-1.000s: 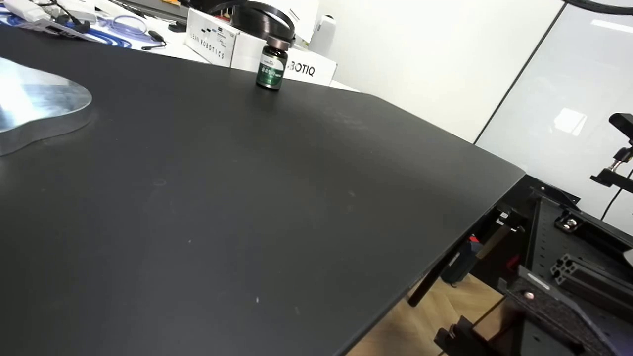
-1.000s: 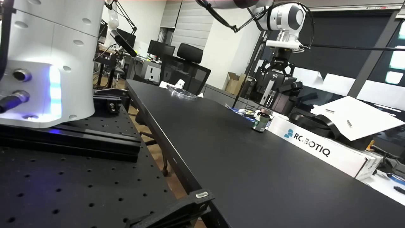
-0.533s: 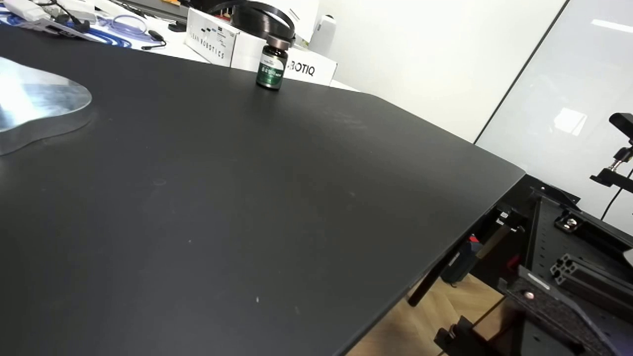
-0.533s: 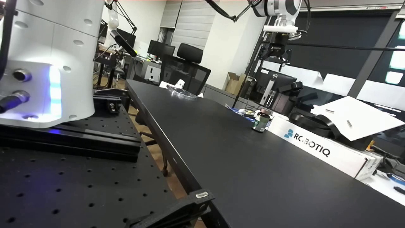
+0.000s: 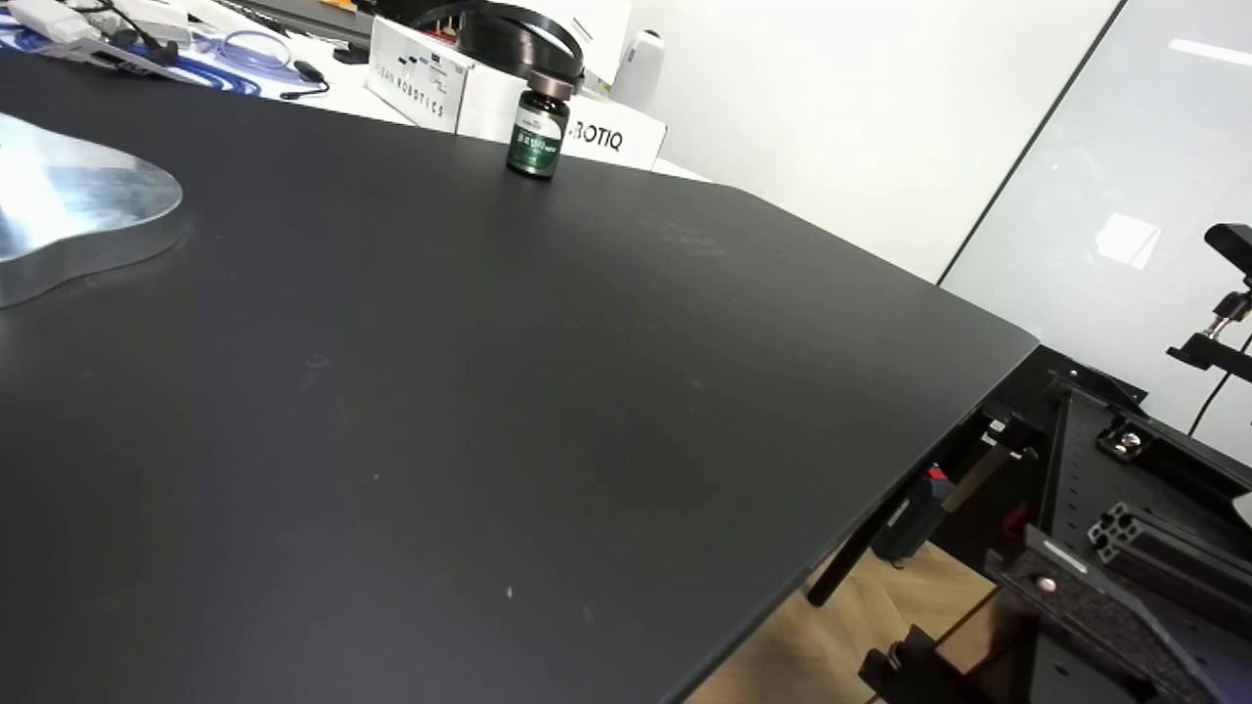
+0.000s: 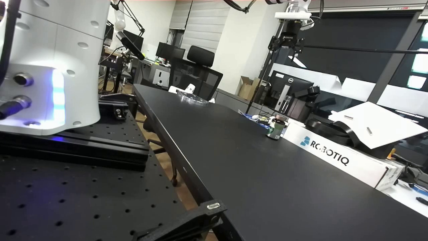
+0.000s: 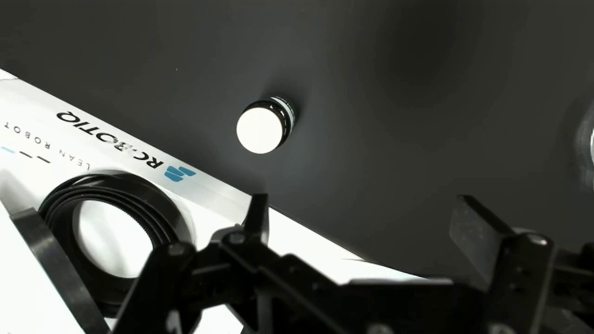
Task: Remove the bottle from the top of the silver object and move it to the right side of the table
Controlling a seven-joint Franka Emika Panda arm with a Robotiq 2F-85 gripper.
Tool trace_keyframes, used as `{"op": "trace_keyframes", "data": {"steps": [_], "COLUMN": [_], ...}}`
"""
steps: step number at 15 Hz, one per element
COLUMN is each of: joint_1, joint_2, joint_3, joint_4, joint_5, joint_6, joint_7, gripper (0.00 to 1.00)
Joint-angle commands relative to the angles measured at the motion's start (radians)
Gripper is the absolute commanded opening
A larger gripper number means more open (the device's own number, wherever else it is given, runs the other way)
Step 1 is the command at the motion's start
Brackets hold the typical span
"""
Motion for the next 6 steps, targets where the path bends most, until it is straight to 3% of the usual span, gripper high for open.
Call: {"op": "trace_keyframes", "data": {"steps": [1,6], "joint_1": [0.002,0.002], "joint_2": [-0.019,-0.012], "joint_3": [0.0,0.0], "joint_4": [-0.025,-0.014], "joint_5": [0.0,0.0], "joint_6": [0.003,-0.008], "joint_7": [-0.001,-0.006], "gripper": [1.0,1.0]}}
